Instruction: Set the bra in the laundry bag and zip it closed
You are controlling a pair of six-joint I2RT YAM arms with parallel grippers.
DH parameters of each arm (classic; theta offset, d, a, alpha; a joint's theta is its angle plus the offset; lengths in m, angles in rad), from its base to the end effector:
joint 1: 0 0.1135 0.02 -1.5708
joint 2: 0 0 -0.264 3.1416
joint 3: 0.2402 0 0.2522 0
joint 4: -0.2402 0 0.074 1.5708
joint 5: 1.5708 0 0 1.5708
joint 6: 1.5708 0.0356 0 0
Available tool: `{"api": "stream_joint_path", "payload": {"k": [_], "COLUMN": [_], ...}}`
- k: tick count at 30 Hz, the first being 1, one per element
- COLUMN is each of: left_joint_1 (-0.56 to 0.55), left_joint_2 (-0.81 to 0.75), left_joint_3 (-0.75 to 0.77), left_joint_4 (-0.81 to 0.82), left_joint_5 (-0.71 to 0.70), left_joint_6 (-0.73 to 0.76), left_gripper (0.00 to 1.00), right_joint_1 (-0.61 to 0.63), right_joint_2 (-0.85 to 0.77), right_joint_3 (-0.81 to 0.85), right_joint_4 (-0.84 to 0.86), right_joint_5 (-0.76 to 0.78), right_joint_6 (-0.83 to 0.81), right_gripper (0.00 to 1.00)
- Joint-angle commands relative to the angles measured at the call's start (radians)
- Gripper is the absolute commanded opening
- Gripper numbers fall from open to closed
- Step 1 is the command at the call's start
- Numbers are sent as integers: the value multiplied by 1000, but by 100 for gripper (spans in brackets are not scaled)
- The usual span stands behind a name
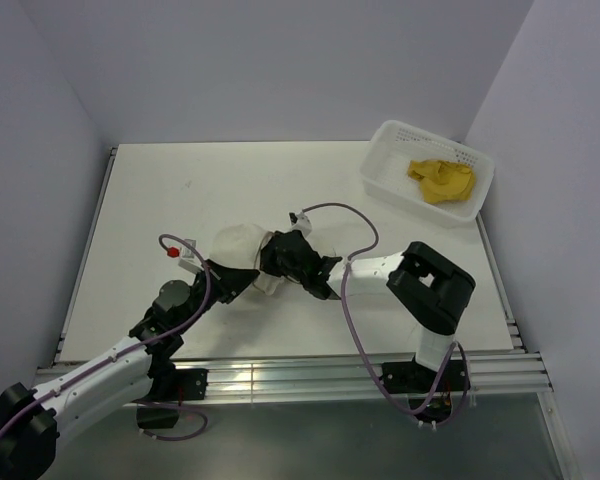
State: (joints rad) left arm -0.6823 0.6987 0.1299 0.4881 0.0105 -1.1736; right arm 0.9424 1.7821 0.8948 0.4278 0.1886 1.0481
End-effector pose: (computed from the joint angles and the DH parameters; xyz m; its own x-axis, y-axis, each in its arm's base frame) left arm 0.1285 -0.1048 0.1931 -0.6132 -0.6899 -0.3848 0.1894 0.3445 -0.9195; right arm 0.2254 0.2988 0.1713 -0.7331 0.4390 -0.5195 -0.1215 0.6670 0.7351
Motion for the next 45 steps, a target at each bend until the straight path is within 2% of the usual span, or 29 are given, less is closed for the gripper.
{"api": "stream_joint_path", "payload": {"k": [1,2,3,5,6,8,9,14,18,20,25,30,31,37,40,45], "left_joint_1": [-8,-8,-8,-8,-7,-8,-7,-6,-6,-6,-6,-6,-6,-5,-6,-5], "left_joint_2": [-14,-21,-25,-34,-37,-44,-47,-65,-71,-71,-96,-99,-97,-102,-87,-71], "left_joint_3": [10,10,10,17,20,14,-1,-12,-21,-21,-21,-16,-15,-4,2,2], "left_joint_4": [37,33,33,15,1,-34,-37,-68,-68,-71,-94,-98,-94,-94,-83,-66], "left_joint_5": [3,-3,-4,-4,-4,-50,-59,-104,-115,-121,-145,-146,-141,-127,-119,-103], "left_joint_6": [-57,-60,-63,-69,-66,-72,-83,-75,-74,-72,-55,-35,-34,-9,0,9], "left_gripper": [0,0,0,0,0,0,0,0,0,0,0,0,0,0,0,0], "right_joint_1": [4,4,4,4,4,3,2,-17,-24,-28,-57,-100,-140,-270,-297,-323], "right_joint_2": [-19,-33,-42,-71,-85,-122,-134,-202,-253,-276,-386,-477,-490,-516,-491,-423], "right_joint_3": [27,29,30,32,33,32,33,6,0,-2,-65,-117,-131,-211,-226,-240], "right_joint_4": [2,-17,-30,-76,-95,-133,-155,-227,-290,-333,-380,-449,-452,-534,-558,-558], "right_joint_5": [89,104,115,129,136,137,135,95,65,43,-3,67,72,132,150,161], "right_joint_6": [-17,-22,-45,-69,-92,-128,-161,-238,-309,-329,-370,-415,-419,-454,-461,-436], "right_gripper": [19,23,36,52,64,73,77,77,88,89,89,88,86,46,41,41]}}
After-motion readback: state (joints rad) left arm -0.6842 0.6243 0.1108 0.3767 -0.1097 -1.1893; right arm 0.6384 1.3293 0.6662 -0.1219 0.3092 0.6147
